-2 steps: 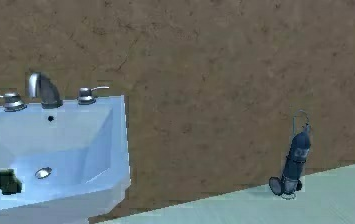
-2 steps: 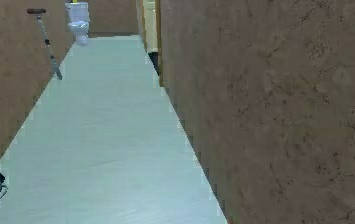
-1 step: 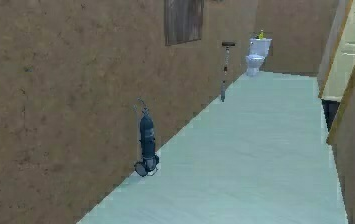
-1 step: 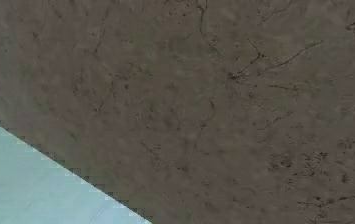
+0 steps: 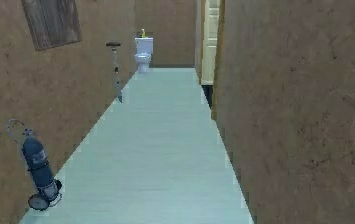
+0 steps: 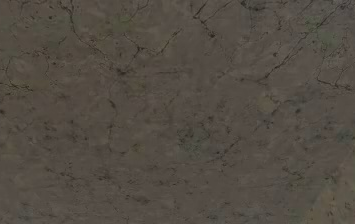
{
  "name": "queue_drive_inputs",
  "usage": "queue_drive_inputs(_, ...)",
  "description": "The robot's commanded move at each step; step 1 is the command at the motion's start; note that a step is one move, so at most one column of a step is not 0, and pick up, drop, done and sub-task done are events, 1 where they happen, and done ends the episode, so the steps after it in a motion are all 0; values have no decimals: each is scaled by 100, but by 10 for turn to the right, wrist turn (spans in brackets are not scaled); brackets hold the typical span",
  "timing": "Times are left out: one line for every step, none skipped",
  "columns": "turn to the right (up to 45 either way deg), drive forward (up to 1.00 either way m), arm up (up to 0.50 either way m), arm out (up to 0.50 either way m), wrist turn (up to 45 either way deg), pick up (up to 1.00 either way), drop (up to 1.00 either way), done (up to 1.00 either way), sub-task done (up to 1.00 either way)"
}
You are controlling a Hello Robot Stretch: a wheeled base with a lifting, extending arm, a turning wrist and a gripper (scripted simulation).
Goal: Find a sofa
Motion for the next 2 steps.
queue_drive_inputs(0,100,0,0,0,0,0,0,0)
queue_drive_inputs(0,100,0,0,0,0,0,0,0)
